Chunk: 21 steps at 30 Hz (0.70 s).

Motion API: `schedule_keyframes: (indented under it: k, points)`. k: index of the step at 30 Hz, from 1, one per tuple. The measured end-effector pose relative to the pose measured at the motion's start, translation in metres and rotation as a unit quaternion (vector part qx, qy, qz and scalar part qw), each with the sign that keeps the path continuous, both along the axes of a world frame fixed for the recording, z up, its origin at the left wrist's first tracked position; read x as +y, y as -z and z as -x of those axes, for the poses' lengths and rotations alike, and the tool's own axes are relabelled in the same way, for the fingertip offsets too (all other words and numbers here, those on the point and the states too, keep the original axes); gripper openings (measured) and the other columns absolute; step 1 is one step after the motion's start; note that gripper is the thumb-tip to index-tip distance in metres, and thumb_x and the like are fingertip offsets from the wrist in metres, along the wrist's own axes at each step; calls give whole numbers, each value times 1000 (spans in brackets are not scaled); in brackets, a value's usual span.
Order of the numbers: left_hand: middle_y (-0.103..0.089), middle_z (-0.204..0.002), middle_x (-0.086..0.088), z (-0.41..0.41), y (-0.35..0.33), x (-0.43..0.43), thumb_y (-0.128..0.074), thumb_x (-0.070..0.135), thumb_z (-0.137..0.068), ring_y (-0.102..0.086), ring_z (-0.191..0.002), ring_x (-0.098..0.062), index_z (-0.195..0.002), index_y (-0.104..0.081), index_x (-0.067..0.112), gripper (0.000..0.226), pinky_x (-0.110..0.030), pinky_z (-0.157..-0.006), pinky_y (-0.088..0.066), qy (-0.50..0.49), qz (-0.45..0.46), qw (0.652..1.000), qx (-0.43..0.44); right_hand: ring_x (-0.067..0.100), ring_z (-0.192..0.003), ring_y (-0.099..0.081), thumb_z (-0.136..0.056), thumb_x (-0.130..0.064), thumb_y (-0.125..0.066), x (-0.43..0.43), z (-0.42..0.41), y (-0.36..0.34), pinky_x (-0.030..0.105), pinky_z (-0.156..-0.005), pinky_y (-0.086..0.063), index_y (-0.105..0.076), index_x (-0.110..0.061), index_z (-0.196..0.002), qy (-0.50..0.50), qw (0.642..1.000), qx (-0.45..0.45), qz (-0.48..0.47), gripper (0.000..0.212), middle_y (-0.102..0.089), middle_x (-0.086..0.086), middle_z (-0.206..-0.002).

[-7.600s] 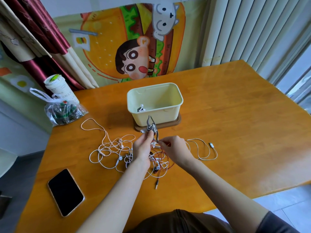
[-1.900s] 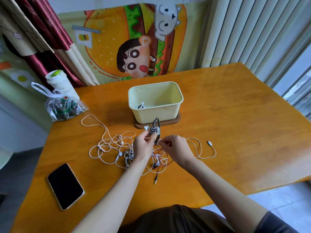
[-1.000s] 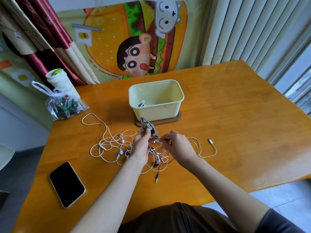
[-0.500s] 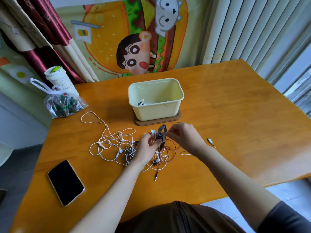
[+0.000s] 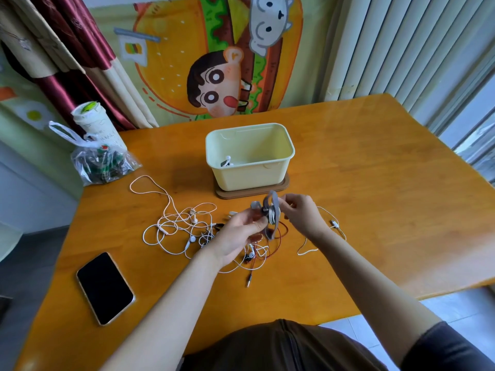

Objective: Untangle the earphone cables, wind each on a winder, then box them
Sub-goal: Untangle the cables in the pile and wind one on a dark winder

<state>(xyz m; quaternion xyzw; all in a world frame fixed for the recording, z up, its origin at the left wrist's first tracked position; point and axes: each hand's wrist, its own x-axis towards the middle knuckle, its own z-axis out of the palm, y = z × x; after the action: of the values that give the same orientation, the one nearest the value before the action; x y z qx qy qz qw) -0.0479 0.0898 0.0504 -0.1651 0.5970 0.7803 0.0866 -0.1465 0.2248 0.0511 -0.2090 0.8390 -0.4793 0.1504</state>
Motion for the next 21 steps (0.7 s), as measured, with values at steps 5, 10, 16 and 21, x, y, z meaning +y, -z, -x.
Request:
schedule_keyframes:
  k: [5, 10, 16, 21]
  points:
    - [-68, -104, -6, 5, -4, 1, -58, 21, -82, -61, -96, -22, -112, -60, 16, 30, -44, -89, -46, -69, -143, 987, 3, 4, -46, -34, -98, -26, -48, -5, -22, 8, 19, -47, -27, -61, -2, -74, 18, 996, -75, 54, 36, -43, -4, -54]
    - [-67, -104, -9, 7, 0, -1, -51, 18, -95, -62, -91, -22, -113, -59, 10, 21, -42, -84, -47, -102, -107, 989, -16, 9, -51, -37, -98, -23, -47, -9, -35, 17, 19, -48, -30, -59, -11, -74, 26, 995, -82, 59, 29, -46, -3, -56]
    - [-63, -92, -11, 12, 6, -1, -53, 17, -95, -62, -87, -24, -99, -57, 7, 11, -44, -85, -48, -180, -81, 980, -37, 10, -52, -40, -97, -18, -49, -9, -44, 21, 21, -50, -32, -64, -11, -82, 17, 995, -96, 36, 23, -49, -4, -58]
    - [-64, -95, -4, 15, 9, -6, -59, 22, -93, -61, -96, -21, -97, -61, 15, 8, -43, -94, -46, -228, 24, 972, -46, 3, -53, -43, -96, -22, -53, -11, -47, 21, 10, -48, -32, -66, -15, -85, 4, 999, -37, -1, 18, -52, -12, -62]
